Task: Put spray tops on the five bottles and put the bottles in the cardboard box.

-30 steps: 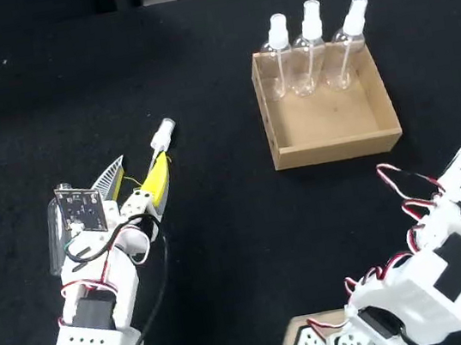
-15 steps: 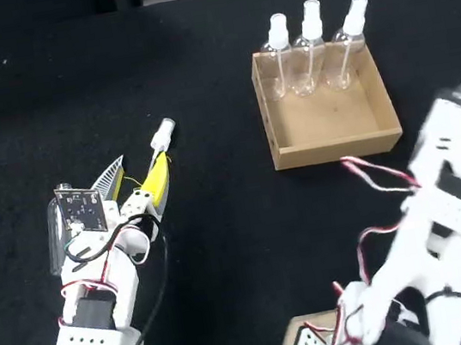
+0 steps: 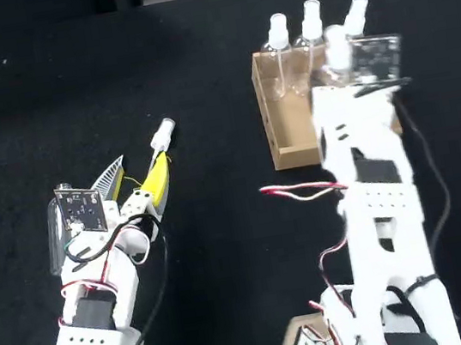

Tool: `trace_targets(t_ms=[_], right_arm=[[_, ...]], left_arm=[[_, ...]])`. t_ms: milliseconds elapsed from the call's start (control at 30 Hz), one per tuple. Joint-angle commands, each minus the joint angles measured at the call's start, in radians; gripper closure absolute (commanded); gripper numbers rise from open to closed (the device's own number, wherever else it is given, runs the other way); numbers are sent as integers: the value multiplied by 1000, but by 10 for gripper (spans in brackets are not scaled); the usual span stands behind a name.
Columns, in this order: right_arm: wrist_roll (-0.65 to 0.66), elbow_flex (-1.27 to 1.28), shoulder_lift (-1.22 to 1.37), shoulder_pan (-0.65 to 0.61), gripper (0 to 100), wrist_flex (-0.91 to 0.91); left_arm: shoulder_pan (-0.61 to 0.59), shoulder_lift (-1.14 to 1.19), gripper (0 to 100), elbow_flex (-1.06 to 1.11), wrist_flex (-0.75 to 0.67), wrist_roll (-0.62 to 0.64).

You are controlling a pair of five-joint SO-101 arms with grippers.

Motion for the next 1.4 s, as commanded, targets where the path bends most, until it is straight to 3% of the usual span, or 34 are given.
trace_targets(t_ms=[0,367,567,867,1000,1367], right_arm=[[-12,-30,41,-69,987,-158],[-23,-30,266,-110,988,-296],[-230,-39,332,-103,988,-298],[-81,-30,516,-106,988,-554],[-75,-31,584,-104,988,-647],[-80,-38,628,-110,987,-660]], left_arm=[[-4,-5,766,21,5,-6],[-5,-6,766,21,5,-6],[-4,-3,766,21,5,-6],[-2,-2,767,21,6,-6],[-2,-2,767,21,6,-6],[-2,-2,767,21,6,-6]])
